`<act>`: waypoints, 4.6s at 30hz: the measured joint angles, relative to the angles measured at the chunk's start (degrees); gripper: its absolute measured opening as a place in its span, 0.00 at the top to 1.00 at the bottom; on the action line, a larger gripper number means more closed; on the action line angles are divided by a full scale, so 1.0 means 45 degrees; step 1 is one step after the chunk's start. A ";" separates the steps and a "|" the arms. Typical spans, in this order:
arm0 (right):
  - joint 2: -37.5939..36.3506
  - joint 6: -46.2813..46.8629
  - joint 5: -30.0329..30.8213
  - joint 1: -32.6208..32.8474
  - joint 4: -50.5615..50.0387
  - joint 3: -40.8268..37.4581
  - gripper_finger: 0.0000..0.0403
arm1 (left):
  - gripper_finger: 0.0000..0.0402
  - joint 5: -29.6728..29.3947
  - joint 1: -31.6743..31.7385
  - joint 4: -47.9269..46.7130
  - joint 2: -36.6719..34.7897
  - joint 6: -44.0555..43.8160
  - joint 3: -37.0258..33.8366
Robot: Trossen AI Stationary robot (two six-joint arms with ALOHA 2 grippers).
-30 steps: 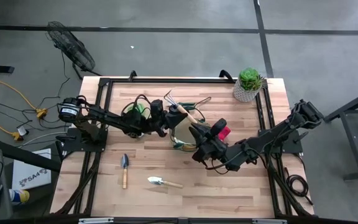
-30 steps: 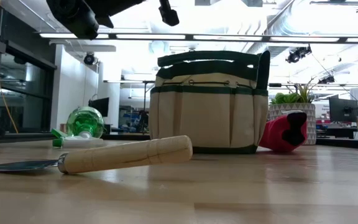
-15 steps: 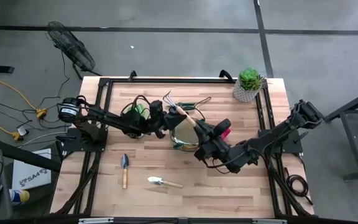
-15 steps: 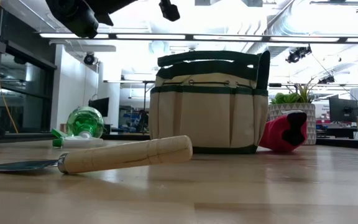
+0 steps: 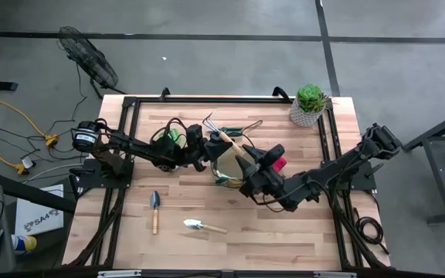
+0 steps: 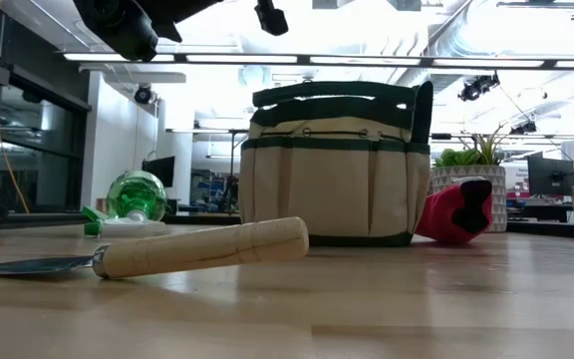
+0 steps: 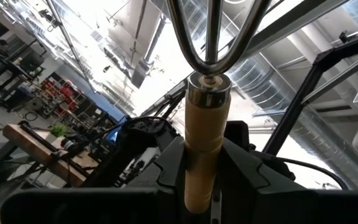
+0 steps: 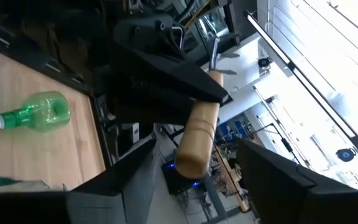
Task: Pick & Place Garden tools in Gardening bag
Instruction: Put the brown hand rake into the gardening bag
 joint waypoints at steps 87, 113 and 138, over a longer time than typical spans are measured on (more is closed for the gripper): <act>-0.0331 0.0764 0.1065 -0.0067 0.0198 0.0005 0.85 | 0.78 0.5439 0.0762 -0.2587 -0.0705 0.2029 -0.0024; -0.1681 0.8493 -0.3516 0.0258 -0.2639 0.0010 0.85 | 0.78 -0.2658 -0.2457 -2.0811 -1.1684 0.7384 -0.0029; -0.1627 1.8068 -1.1000 -0.2383 -1.5583 0.5065 0.85 | 0.78 -0.7786 -0.6504 -2.2586 -1.2279 0.6724 -0.0029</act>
